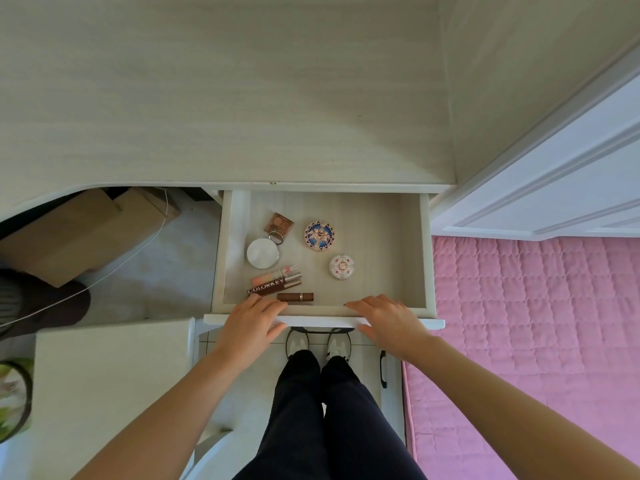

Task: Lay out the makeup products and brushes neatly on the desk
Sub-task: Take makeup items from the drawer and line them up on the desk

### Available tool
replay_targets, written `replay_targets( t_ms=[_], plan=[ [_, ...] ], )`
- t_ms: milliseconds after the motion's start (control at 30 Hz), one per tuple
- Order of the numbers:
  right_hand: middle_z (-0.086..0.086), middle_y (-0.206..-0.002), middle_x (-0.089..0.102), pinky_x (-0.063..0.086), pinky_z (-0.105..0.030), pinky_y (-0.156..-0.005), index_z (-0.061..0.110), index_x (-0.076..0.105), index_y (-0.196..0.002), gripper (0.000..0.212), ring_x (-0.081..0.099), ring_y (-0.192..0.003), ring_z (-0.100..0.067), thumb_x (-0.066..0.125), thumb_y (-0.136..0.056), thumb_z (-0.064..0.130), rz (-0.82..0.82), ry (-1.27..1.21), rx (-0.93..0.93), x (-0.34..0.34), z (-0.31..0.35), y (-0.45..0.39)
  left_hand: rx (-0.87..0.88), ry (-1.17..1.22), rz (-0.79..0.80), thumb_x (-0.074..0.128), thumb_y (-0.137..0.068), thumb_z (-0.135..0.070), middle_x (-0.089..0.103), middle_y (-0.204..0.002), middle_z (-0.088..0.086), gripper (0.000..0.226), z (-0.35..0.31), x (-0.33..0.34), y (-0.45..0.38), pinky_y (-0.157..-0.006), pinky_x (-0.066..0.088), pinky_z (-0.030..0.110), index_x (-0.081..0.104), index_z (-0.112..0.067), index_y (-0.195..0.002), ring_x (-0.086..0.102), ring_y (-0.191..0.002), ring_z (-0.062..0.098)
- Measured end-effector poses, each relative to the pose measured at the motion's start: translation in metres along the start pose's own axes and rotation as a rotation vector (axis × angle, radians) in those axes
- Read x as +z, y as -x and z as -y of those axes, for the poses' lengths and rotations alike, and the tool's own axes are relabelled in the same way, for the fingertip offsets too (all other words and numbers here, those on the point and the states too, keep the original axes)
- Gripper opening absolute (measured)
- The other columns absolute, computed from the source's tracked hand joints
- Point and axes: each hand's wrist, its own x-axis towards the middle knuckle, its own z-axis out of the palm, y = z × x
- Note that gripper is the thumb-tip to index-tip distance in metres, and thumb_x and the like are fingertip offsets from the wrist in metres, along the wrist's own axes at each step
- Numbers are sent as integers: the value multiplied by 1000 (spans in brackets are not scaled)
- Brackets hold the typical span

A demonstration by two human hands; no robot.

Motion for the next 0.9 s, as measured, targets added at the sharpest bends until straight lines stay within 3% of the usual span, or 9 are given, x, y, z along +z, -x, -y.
replay_targets(
  t_ms=[133, 367, 600, 733, 900],
  plan=[
    [1, -130, 55, 47, -34, -93, 24, 45, -136, 39, 50, -117, -19, 39, -100, 35, 18, -58, 16, -12, -6, -13, -37, 67, 10, 41, -90, -47, 67, -104, -6, 44, 1, -6, -9, -72, 54, 31, 68, -18, -107, 63, -95, 15],
    [-3, -129, 55, 47, -37, -86, 19, 47, -135, 38, 51, -115, -22, 42, -99, 32, -24, -98, 54, -29, 0, -59, -144, 71, -19, 60, -90, -23, 67, -102, 0, 22, 17, -9, -57, -71, 54, 34, 69, -12, -106, 61, -94, 20],
    [-5, -122, 56, 51, -40, -87, 16, 49, -130, 37, 53, -113, -26, 43, -97, 31, -93, -264, 293, -25, 3, -129, -272, -38, 44, 77, -67, 0, 66, -105, 16, 41, 41, 4, -113, -73, 55, 39, 64, 0, -106, 63, -95, 33],
    [-10, -126, 50, 50, -43, -88, 12, 40, -135, 46, 49, -116, -31, 47, -96, 35, -65, -290, 410, -21, 0, -168, -398, 52, 111, 62, -85, -4, 51, -132, 20, 50, 54, 19, -136, -95, 46, 39, 46, 5, -132, 50, -119, 34],
    [-10, -130, 42, 48, -43, -87, 12, 31, -138, 59, 45, -118, -32, 51, -93, 45, -20, -263, 510, -11, -5, -200, -488, 3, 191, 58, -90, -11, 42, -137, 14, 55, 57, 32, -147, -102, 38, 32, 33, -1, -138, 41, -127, 28]
  ],
)
